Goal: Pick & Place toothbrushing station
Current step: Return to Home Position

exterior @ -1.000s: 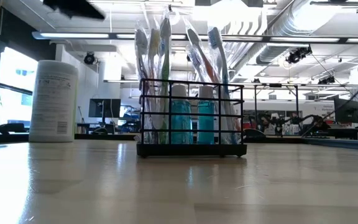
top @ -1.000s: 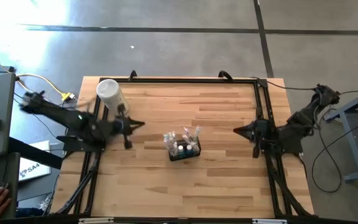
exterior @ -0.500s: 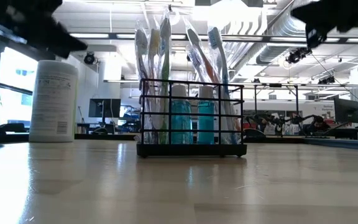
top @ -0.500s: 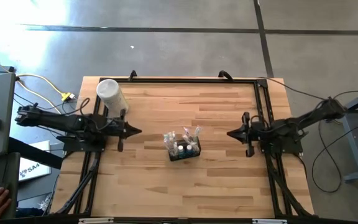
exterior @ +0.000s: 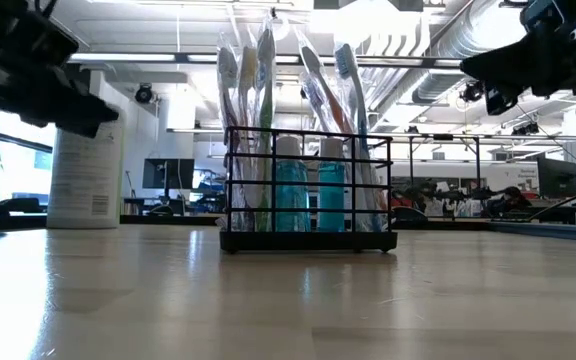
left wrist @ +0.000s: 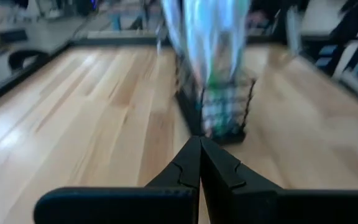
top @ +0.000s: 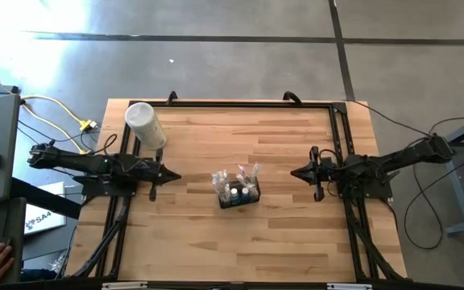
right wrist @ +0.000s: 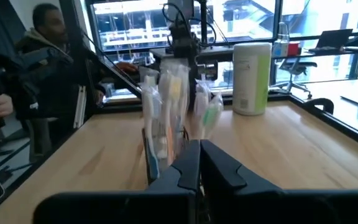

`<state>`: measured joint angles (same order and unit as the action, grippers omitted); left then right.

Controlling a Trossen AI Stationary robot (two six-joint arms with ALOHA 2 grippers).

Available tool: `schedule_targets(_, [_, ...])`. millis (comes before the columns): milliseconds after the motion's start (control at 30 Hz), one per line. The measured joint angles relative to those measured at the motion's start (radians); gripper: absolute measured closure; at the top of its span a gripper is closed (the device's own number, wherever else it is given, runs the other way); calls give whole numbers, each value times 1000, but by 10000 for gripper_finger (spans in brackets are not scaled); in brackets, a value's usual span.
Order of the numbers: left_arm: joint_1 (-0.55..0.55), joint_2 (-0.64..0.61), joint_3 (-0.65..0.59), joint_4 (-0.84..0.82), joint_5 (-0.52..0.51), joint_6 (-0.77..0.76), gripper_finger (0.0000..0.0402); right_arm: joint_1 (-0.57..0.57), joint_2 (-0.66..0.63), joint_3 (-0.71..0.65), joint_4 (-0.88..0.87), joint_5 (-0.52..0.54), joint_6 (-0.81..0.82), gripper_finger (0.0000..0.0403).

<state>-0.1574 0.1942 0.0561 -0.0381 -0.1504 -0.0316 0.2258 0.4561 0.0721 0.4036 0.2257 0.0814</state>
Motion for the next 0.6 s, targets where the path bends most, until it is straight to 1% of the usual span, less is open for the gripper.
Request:
schedule_targets(100, [0, -51, -9, 4, 23, 12, 401, -5, 0, -22, 3, -1, 0, 400])
schedule_targets(233, [0, -90, -9, -5, 59, 29, 401, -5, -2, -63, 28, -1, 1, 400])
schedule_targets(600, [0, -93, -10, -11, 58, 0, 401, -4, -4, -64, -55, 12, 48, 400])
